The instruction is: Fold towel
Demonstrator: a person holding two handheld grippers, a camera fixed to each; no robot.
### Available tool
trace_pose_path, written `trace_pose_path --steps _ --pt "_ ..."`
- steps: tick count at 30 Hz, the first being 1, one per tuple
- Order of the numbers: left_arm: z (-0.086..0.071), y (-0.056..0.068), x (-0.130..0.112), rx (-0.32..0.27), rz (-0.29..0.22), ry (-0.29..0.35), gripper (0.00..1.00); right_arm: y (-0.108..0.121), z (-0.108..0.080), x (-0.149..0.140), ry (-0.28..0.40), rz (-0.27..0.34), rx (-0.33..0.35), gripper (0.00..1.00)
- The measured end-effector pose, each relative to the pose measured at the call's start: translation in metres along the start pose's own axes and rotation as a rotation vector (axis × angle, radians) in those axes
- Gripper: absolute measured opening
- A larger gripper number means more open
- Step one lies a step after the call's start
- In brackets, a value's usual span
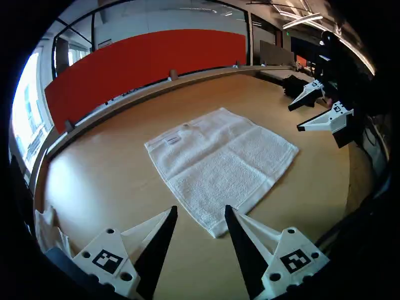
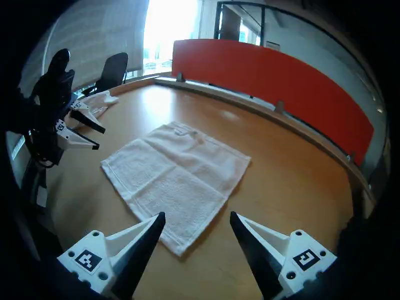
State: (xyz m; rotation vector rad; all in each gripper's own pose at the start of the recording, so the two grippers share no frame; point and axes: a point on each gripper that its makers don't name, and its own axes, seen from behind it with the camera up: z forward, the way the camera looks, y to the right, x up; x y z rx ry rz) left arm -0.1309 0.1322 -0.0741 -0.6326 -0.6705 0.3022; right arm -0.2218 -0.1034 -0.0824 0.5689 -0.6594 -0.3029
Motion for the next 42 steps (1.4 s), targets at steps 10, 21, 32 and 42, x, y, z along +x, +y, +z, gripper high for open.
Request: trace_pose_path --steps 10,21,32,42 --pt "0.016 0.009 -0.025 -0.032 0.013 -0.068 0.69 -0.012 0.015 -0.025 -0.052 -0.006 0.032 1.00" --pt "0.027 0.020 -0.048 -0.075 0.043 -0.140 0.69 -0.021 0.025 -0.052 -0.117 -0.025 0.068 1.00" --pt "0.032 0.020 -0.052 -0.082 0.054 -0.157 0.69 -0.025 0.028 -0.063 -0.143 -0.029 0.091 1.00" --pt "0.033 0.021 -0.052 -0.101 0.046 -0.168 0.69 -0.025 0.029 -0.068 -0.157 -0.027 0.098 1.00"
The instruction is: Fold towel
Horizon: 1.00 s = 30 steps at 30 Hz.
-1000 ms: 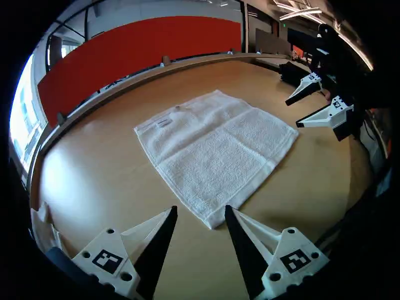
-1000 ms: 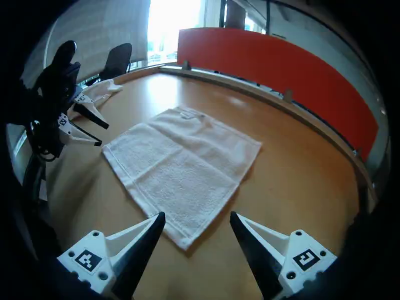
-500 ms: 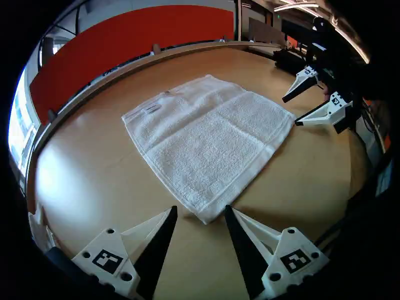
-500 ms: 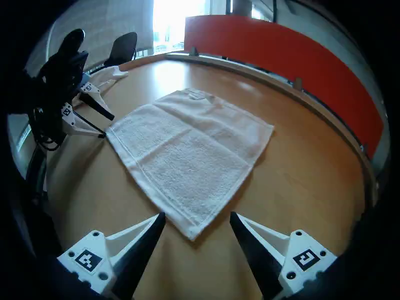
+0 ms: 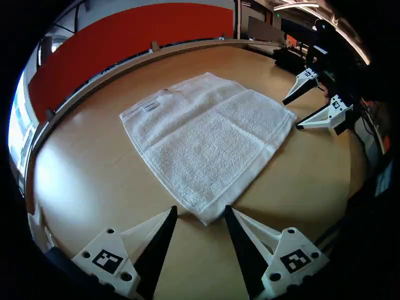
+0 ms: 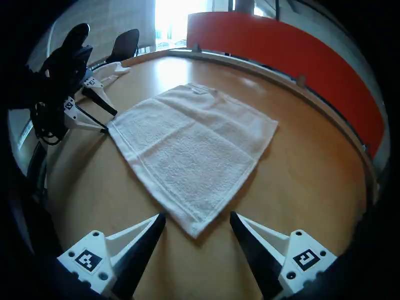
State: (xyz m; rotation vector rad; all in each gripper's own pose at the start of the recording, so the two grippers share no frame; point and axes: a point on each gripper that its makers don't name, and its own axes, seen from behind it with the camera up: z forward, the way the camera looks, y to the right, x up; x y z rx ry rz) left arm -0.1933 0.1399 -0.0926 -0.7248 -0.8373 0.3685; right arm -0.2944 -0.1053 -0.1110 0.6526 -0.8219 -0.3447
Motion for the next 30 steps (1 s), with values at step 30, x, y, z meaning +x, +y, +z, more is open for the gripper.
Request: trace_pose_path --steps 30 --pt "0.0029 0.0064 0.0018 -0.011 -0.040 -0.009 0.68 -0.0027 0.0031 -0.0038 0.008 0.015 0.037 0.67"
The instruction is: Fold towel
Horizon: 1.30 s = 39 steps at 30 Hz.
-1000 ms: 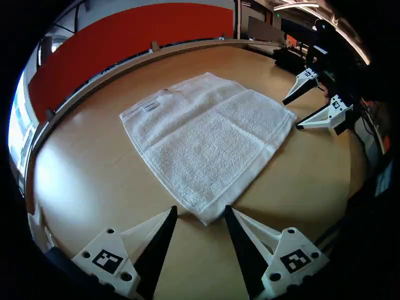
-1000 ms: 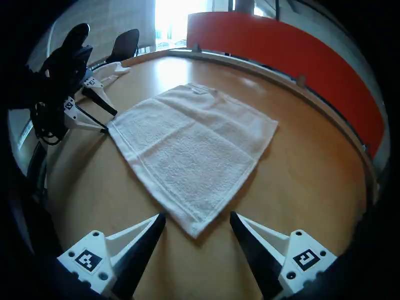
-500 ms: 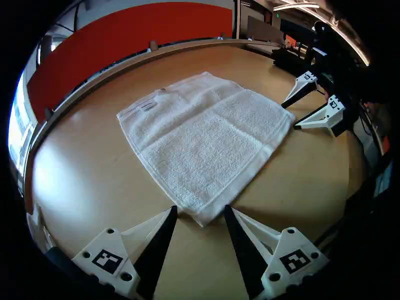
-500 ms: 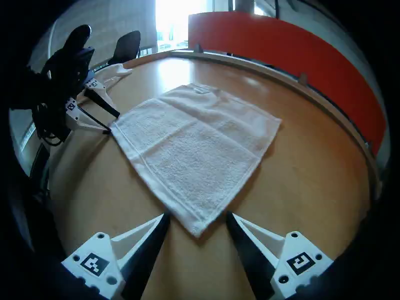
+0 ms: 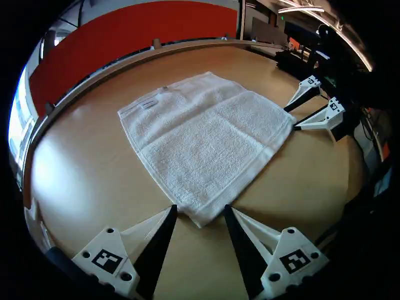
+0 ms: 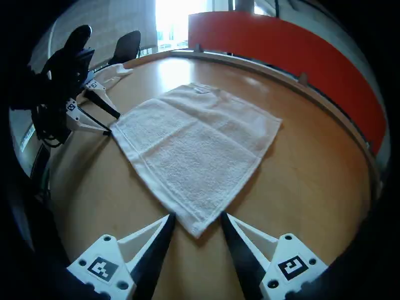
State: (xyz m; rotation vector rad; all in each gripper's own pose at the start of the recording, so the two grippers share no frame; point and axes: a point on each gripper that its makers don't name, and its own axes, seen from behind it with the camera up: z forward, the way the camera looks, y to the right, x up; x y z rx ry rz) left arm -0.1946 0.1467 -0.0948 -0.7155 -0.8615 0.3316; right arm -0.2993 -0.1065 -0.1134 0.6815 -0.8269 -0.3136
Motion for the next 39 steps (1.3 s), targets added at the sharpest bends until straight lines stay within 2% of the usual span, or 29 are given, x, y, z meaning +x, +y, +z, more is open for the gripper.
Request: trace_pose_path --steps 8,14,20,28,39 --pt "-0.002 0.000 0.000 0.006 -0.002 -0.010 0.60 0.000 0.001 0.001 0.001 0.001 0.000 0.53" --pt "-0.002 0.004 0.001 0.003 0.002 -0.015 0.35 0.000 0.001 0.001 0.001 0.004 -0.001 0.38" --pt "0.000 0.005 0.002 0.014 -0.010 -0.016 0.17 -0.001 0.000 0.002 0.001 0.016 0.007 0.24" --pt "-0.001 0.005 0.002 0.011 -0.033 -0.014 0.14 -0.004 -0.003 0.008 0.011 0.034 0.022 0.11" --pt "-0.002 0.005 0.003 0.017 -0.058 -0.016 0.14 -0.005 -0.004 0.010 0.006 0.053 0.030 0.09"
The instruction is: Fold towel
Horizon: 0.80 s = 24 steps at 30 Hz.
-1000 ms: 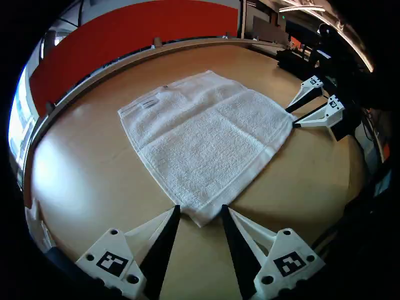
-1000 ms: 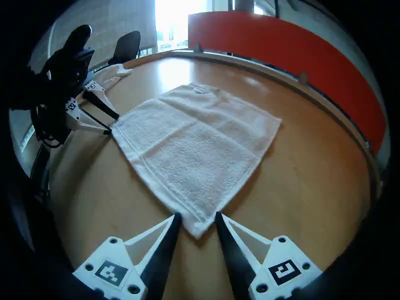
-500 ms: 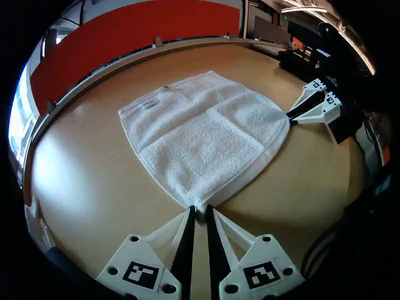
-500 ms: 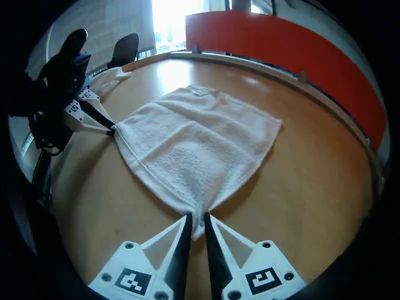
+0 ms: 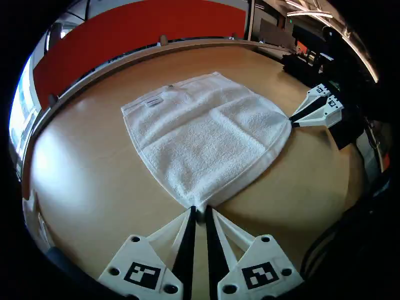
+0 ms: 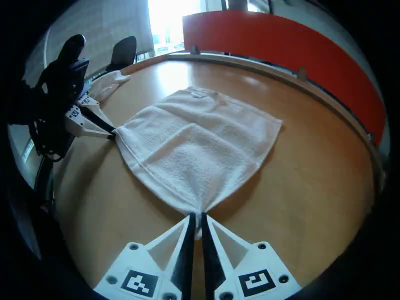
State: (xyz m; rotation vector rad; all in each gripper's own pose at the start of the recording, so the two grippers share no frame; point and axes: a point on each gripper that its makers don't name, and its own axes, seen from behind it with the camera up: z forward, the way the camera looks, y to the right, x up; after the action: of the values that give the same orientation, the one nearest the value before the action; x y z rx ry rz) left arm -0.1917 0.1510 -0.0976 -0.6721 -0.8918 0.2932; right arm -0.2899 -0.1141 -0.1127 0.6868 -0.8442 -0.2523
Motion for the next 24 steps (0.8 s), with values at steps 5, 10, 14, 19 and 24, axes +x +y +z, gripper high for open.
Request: trace_pose_path --steps 5,10,14,19,24 --pt "-0.001 0.002 0.001 -0.004 -0.008 -0.009 0.13 0.000 -0.003 0.001 0.000 -0.017 -0.003 0.09" --pt "-0.006 0.005 0.004 -0.007 -0.022 -0.005 0.13 0.001 -0.009 0.009 0.016 -0.016 -0.010 0.09" --pt "-0.014 0.007 0.010 -0.008 -0.040 0.004 0.13 0.004 -0.015 0.016 0.032 -0.008 -0.017 0.09" --pt "-0.023 0.009 0.018 -0.001 -0.054 0.013 0.13 0.003 -0.024 0.028 0.054 -0.011 -0.020 0.09" --pt "-0.034 0.009 0.025 0.005 -0.062 0.020 0.13 0.001 -0.035 0.041 0.079 -0.018 -0.019 0.08"
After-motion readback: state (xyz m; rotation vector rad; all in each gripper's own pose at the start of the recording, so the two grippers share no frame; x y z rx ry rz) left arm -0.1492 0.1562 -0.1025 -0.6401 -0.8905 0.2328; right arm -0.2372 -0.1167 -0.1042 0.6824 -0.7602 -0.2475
